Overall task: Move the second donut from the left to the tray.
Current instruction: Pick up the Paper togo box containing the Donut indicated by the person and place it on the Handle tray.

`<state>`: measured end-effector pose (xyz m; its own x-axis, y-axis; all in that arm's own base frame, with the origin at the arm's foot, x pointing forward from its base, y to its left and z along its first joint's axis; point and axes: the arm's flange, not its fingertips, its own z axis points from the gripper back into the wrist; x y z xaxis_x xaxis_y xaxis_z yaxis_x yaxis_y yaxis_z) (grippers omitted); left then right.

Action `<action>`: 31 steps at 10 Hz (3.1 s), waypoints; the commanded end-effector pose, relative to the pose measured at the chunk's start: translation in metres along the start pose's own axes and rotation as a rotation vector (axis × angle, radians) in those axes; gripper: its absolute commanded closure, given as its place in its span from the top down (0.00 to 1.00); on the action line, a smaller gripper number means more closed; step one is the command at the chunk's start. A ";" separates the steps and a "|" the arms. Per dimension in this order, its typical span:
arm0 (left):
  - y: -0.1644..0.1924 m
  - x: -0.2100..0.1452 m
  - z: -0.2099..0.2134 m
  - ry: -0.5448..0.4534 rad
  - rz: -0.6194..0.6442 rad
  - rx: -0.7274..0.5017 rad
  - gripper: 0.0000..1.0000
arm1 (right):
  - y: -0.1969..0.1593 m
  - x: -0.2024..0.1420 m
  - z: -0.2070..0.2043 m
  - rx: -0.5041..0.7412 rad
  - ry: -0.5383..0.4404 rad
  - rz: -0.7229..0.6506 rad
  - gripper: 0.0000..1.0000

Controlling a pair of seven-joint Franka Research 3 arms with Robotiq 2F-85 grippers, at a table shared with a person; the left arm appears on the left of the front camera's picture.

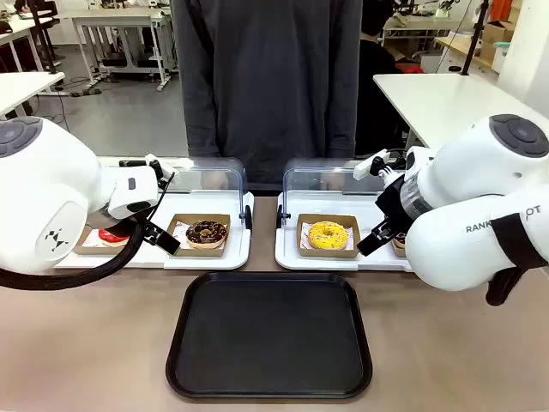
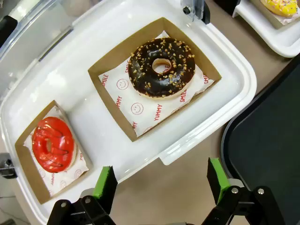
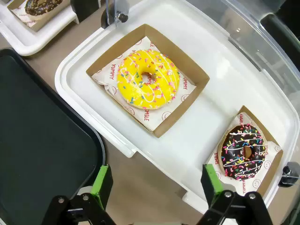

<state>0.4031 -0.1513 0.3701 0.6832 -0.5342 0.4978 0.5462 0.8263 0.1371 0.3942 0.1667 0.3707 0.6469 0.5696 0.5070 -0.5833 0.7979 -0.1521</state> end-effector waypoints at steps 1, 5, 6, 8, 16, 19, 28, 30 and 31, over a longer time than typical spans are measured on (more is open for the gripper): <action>0.000 0.000 0.000 0.000 0.000 0.000 1.00 | 0.000 0.000 0.000 0.000 0.000 0.000 1.00; 0.000 0.000 0.000 0.000 0.000 0.000 1.00 | 0.000 0.000 0.000 0.000 0.000 0.000 1.00; 0.000 0.000 0.000 0.000 0.000 0.000 1.00 | 0.000 0.000 0.000 0.000 0.000 0.000 1.00; 0.000 0.000 0.000 0.000 0.000 0.000 1.00 | 0.000 0.000 0.000 0.000 0.000 0.000 1.00; 0.110 0.030 0.158 -0.039 -0.127 -0.326 1.00 | -0.125 0.038 0.162 0.199 -0.143 -0.114 1.00; 0.213 -0.016 0.211 -0.181 -0.220 -0.494 1.00 | -0.228 -0.038 0.195 0.320 -0.291 -0.153 1.00; 0.300 -0.152 0.236 -0.468 -0.215 -0.523 1.00 | -0.293 -0.163 0.188 0.434 -0.539 -0.217 1.00; 0.304 -0.160 0.236 -0.511 -0.223 -0.538 1.00 | -0.291 -0.165 0.187 0.444 -0.548 -0.221 1.00; 0.300 -0.160 0.236 -0.533 -0.239 -0.534 1.00 | -0.291 -0.165 0.187 0.443 -0.553 -0.215 1.00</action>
<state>0.3457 0.2263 0.5368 0.3144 -0.4325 0.8451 0.8865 0.4521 -0.0984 0.3623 -0.1953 0.4886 0.5248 0.1251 0.8420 -0.6717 0.6684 0.3194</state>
